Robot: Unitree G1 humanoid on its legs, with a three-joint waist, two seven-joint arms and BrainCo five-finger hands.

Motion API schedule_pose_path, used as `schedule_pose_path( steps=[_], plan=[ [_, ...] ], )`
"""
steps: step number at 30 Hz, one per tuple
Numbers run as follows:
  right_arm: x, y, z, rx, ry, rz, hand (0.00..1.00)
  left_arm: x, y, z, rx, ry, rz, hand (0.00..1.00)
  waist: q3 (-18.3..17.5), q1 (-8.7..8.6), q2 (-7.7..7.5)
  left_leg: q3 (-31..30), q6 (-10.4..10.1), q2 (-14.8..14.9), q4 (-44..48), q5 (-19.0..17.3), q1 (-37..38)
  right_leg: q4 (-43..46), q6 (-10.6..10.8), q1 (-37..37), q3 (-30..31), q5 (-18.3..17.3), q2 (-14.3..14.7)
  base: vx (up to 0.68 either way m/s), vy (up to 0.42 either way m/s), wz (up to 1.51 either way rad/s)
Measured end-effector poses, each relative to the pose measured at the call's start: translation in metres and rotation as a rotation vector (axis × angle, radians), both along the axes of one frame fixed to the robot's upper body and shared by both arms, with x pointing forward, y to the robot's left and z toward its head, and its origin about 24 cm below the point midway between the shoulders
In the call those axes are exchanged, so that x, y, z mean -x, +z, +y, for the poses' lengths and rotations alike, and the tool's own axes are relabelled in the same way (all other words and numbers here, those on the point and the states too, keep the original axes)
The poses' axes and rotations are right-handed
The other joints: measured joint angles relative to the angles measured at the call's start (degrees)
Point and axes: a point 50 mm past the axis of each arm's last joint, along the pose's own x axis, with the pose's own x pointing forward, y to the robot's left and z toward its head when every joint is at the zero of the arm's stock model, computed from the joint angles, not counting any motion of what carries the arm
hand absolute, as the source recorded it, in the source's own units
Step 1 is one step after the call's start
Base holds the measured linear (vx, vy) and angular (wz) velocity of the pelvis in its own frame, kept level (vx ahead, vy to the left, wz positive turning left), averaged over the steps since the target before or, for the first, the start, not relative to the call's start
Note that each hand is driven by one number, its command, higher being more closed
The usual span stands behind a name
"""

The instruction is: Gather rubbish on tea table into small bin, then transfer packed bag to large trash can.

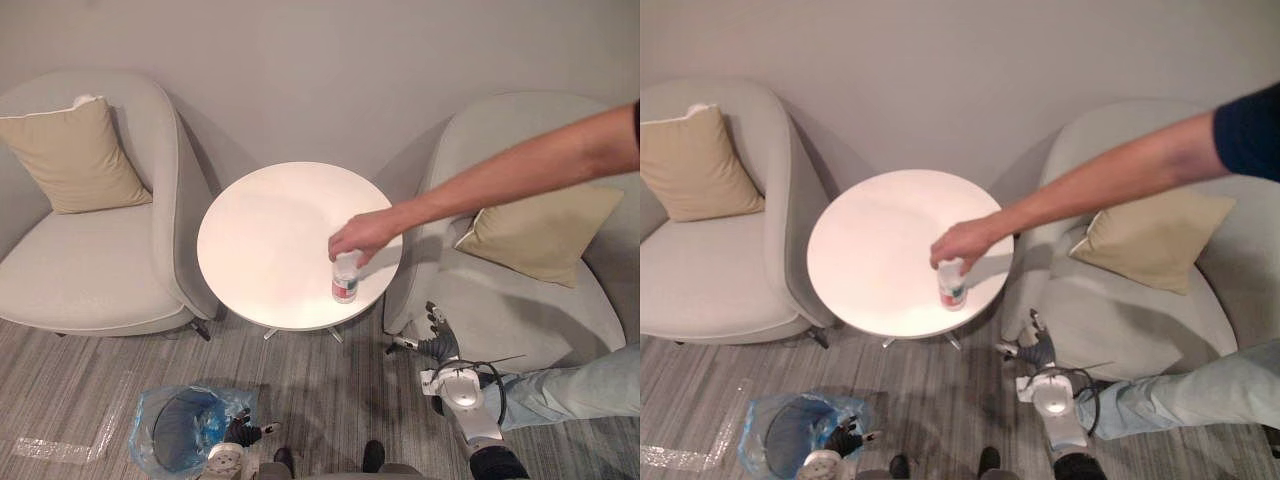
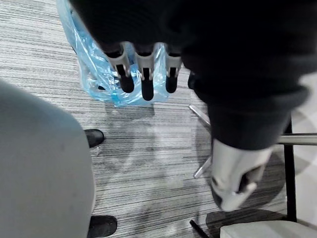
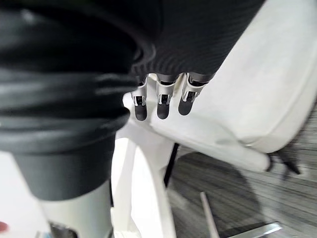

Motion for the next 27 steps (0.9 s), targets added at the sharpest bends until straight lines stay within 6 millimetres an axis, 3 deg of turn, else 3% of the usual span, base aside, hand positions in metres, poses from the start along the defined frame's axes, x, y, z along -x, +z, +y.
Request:
schedule_pose_path(
  steps=[11,27],
  plan=[
    [-0.024,0.018,0.010,0.020,0.036,-0.069,0.00,-0.005,0.002,-0.002,-0.004,-0.022,-0.022,0.00,0.6,1.22,-0.38,-2.8,-0.2,-0.2,-2.5,2.2,-0.2,-0.1,-0.1,0.0,-2.2,0.1,0.0,-0.03,-0.011,0.12],
    [-0.023,0.017,-0.007,0.032,-0.025,-0.059,0.00,-0.009,0.005,-0.002,-0.003,-0.026,-0.042,0.00,2.3,1.18,-0.18,-3.0,-0.2,-0.2,-3.5,2.4,0.1,-0.3,-0.1,-0.1,-1.8,0.0,0.0,0.00,0.001,0.00]
  ],
)
